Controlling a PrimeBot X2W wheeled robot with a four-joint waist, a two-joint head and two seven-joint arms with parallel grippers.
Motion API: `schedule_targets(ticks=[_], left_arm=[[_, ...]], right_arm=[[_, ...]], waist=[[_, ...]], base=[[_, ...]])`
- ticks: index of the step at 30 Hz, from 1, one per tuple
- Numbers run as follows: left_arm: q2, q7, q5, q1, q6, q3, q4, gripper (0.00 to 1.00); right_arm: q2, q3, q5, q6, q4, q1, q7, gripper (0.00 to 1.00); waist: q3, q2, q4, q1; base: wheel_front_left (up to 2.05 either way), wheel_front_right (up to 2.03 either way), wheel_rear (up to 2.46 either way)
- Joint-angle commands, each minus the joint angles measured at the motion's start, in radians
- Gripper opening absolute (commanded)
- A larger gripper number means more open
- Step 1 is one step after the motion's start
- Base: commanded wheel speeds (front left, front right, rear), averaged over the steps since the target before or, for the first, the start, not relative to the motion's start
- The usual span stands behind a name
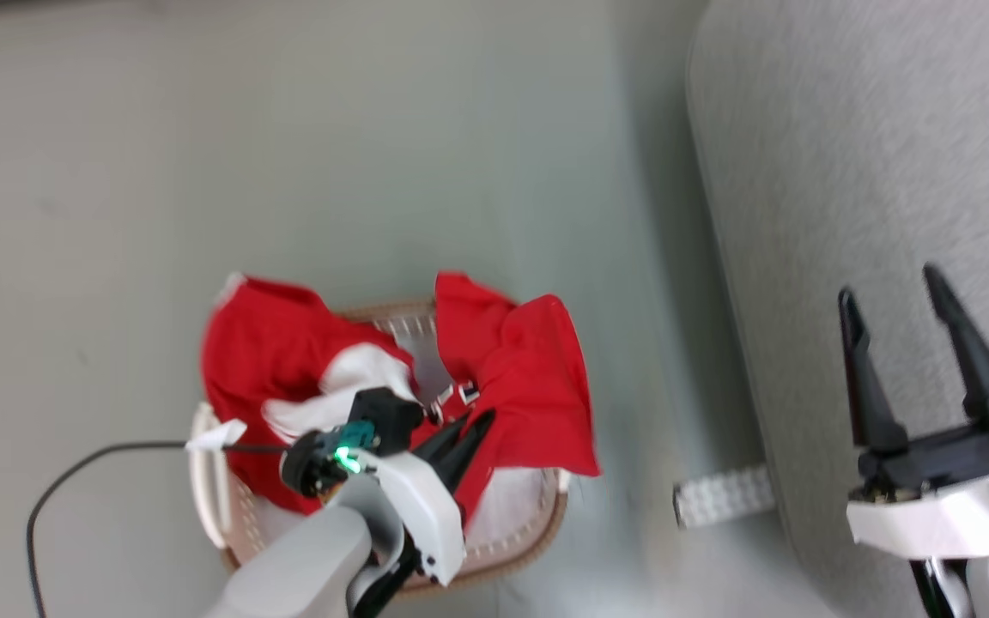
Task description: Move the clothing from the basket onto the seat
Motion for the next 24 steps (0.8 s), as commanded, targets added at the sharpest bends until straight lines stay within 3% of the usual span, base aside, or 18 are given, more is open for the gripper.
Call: schedule_targets(ticks=[1, 5, 10, 24], left_arm=[[0.018, -0.002, -0.024, 0.040, 0.002, 0.013, -0.043, 0.00], [0.045, -0.002, -0.054, 0.098, 0.006, 0.034, -0.138, 0.00], [0.084, 0.004, -0.078, 0.160, 0.046, 0.052, -0.262, 0.00], [0.232, 0.067, -0.124, 0.277, 0.232, 0.124, -0.641, 0.00]], right_arm=[[-0.011, 0.008, 0.011, -0.002, 0.018, 0.027, 0.001, 1.00], [-0.023, 0.018, 0.028, -0.002, 0.053, 0.058, 0.001, 1.00], [-0.034, 0.031, 0.045, -0.002, 0.083, 0.094, 0.000, 1.00], [-0.063, 0.072, 0.077, -0.002, 0.154, 0.235, 0.000, 1.00]], waist=[[-0.152, 0.0000, 0.042, 0.0001], [-0.248, 0.0000, 0.061, 0.0001], [-0.344, 0.0000, 0.076, 0.0001], [-0.567, 0.0000, 0.088, 0.0001]], base=[[0.00, 0.00, 0.00], [0.00, 0.00, 0.00], [0.00, 0.00, 0.00], [0.00, 0.00, 0.00]])
